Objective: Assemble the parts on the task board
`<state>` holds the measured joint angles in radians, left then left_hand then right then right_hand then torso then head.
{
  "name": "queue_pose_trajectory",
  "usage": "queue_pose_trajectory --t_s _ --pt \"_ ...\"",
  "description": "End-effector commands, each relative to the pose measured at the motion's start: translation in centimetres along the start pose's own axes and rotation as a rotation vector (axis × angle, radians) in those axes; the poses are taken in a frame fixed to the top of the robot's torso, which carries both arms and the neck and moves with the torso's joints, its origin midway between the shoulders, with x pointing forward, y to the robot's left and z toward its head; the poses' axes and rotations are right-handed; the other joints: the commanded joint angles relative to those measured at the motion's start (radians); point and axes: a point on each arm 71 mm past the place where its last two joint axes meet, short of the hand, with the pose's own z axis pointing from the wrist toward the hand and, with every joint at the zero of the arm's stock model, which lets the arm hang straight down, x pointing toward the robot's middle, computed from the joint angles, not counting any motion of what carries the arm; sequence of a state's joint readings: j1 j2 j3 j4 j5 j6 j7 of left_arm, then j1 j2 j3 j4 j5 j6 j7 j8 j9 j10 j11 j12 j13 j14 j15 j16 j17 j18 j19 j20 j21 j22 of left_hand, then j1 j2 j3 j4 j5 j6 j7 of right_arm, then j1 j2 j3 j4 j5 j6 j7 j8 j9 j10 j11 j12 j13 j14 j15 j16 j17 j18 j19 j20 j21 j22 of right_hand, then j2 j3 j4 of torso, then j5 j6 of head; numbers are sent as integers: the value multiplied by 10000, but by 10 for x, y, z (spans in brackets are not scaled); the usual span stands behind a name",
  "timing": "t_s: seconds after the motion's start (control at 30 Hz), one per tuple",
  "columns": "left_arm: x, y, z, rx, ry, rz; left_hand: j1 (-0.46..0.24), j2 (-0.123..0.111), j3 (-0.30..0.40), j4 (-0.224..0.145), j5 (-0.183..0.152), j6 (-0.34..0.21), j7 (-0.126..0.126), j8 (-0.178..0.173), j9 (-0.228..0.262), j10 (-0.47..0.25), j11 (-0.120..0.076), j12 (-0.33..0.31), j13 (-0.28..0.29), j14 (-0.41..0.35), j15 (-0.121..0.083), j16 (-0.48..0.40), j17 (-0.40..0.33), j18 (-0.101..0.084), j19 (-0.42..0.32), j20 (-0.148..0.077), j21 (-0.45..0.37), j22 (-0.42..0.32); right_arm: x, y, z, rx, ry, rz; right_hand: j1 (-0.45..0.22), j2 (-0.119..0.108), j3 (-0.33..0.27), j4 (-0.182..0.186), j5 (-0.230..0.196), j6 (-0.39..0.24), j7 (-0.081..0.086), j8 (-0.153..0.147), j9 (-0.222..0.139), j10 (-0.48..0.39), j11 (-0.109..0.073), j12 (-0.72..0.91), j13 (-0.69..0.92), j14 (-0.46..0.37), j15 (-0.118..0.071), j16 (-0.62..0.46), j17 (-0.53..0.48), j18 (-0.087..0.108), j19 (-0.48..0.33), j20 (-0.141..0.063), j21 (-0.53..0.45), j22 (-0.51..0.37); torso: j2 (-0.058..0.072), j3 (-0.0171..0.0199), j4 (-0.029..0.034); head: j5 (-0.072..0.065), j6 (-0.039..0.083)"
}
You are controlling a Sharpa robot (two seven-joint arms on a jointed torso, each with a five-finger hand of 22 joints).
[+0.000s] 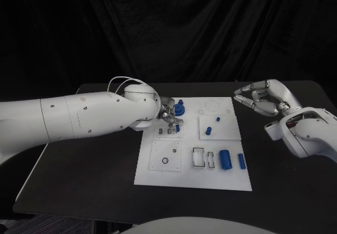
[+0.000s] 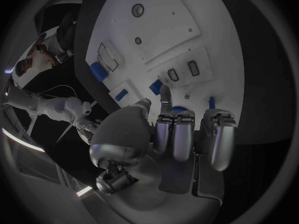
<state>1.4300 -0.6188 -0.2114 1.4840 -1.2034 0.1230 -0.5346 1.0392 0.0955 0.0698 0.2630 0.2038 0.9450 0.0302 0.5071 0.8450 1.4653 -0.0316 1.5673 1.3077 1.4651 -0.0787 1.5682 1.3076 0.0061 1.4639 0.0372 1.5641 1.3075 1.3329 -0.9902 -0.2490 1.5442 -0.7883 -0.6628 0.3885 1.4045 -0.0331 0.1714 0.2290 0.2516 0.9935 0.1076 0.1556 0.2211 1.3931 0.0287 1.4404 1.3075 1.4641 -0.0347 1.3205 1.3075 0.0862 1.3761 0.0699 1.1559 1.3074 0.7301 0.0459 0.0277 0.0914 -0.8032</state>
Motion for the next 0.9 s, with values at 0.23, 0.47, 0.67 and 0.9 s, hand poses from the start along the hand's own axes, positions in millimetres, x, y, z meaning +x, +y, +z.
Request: queue_pose_trajectory --t_s 0.23,0.47,0.67,0.9 --pt "3 -4 3 470 -167 -241 113 35 -8 -70 112 -98 32 -112 31 1055 -43 35 2631 1057 -63 26 2632 -61 1069 -79 67 2633 2 2 0 -259 36 -402 21 7 -13 57 68 13 -11 -45 -9 -87 -19 -51 344 304 -62 -61 679 112 50 -18 -87 677 -7 9 6 -35 -95" --pt "6 -4 5 509 -45 -214 115 37 -7 -76 128 -111 38 -156 36 1055 -38 35 2631 1057 -60 26 2632 -43 1017 -78 41 2568 2 1 1 -240 85 -455 -7 13 -16 79 66 6 -6 -56 -12 -87 -15 -58 335 305 -60 -71 668 112 58 -19 -98 672 -18 0 -2 -24 -158" --pt "8 -5 6 516 62 -184 106 45 -9 -72 135 -120 46 -201 37 1055 -31 35 2631 1057 -57 26 2632 -34 991 -76 28 2534 3 1 2 -245 128 -452 -19 23 -14 91 72 4 -6 -60 -13 -90 -15 -64 325 307 -60 -74 664 112 61 -19 -105 669 -25 1 2 -22 -184" --pt "12 -4 8 414 139 -207 95 44 -14 -73 153 -129 59 -276 36 1055 -22 35 2631 1057 -49 26 2632 -2 899 -71 -20 2419 4 0 2 -208 174 -443 -23 32 -10 96 79 3 -7 -64 -14 -85 -15 -62 328 306 -60 -84 655 114 60 -19 -120 662 -25 -3 -1 -29 -215"
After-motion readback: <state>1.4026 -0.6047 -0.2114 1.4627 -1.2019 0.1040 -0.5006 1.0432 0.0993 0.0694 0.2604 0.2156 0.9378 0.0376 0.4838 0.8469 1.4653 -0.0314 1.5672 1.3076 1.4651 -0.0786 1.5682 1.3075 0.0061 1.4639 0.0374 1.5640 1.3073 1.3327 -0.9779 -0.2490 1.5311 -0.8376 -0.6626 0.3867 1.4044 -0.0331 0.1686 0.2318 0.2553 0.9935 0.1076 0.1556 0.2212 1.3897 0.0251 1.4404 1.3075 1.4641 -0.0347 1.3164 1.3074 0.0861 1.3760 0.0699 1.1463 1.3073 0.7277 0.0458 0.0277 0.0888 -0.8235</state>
